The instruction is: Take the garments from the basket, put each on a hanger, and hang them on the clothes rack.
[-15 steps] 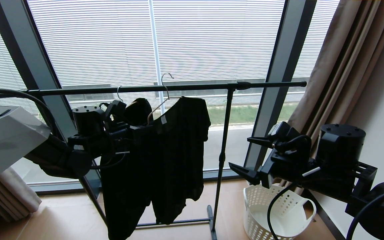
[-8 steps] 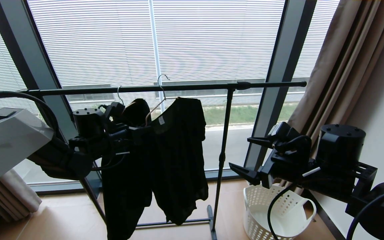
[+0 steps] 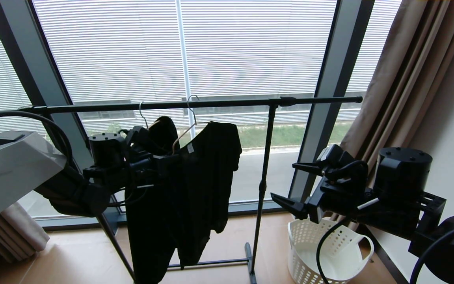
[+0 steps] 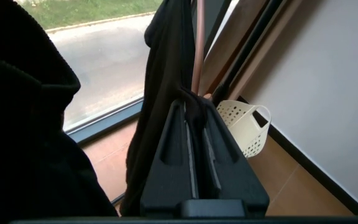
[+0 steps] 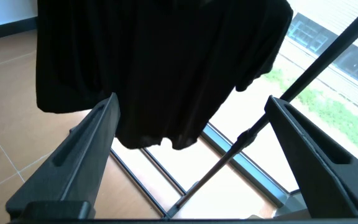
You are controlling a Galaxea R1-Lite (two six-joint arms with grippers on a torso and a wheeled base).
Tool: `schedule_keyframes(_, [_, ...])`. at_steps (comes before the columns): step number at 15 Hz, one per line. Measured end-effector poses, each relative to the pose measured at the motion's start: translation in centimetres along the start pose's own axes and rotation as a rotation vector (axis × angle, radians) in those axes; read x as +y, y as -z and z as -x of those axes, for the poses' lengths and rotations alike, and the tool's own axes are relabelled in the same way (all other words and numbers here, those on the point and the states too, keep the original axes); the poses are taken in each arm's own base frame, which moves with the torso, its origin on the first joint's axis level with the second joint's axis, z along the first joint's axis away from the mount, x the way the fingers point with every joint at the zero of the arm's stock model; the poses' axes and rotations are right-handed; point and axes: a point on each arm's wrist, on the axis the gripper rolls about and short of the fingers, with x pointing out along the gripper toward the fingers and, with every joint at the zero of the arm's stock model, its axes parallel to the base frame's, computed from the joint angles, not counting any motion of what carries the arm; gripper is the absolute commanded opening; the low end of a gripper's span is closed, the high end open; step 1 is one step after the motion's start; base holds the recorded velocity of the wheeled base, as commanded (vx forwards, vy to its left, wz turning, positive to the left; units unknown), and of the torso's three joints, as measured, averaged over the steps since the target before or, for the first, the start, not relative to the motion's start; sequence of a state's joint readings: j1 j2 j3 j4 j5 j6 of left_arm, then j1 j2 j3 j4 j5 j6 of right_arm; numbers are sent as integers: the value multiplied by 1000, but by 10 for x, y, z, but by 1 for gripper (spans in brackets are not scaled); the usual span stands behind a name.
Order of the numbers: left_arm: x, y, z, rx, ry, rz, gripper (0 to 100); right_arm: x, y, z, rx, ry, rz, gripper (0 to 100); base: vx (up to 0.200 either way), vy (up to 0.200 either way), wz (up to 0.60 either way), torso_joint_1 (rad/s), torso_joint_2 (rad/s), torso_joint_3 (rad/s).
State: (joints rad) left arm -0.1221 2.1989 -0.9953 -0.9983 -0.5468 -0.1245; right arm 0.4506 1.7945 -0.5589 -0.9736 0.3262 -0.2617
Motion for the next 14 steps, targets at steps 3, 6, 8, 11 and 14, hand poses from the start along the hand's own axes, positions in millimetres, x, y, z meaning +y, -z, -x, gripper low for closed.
schedule_keyframes(3, [-2, 1, 0, 5, 3, -1, 0, 0, 0, -1, 0, 0, 0, 100, 0, 0, 0, 0, 0, 0])
schedule_keyframes(6, [-2, 0, 1, 3, 4, -3, 100, 0, 1, -2, 1, -1, 0, 100, 0, 0, 0, 0, 0, 0])
schedule_keyframes(8, [-3, -1, 1, -1, 5, -5, 100, 0, 1, -2, 2, -1, -1, 100, 0, 0, 0, 0, 0, 0])
schedule_keyframes(11, [-4, -3, 2, -4, 6, -6, 100, 0, 1, -1, 3, -1, 0, 100, 0, 0, 0, 0, 0, 0])
schedule_keyframes(14, [-11, -6, 10, -2, 10, -8, 100, 0, 0, -1, -1, 0, 2, 100, 0, 0, 0, 0, 0, 0])
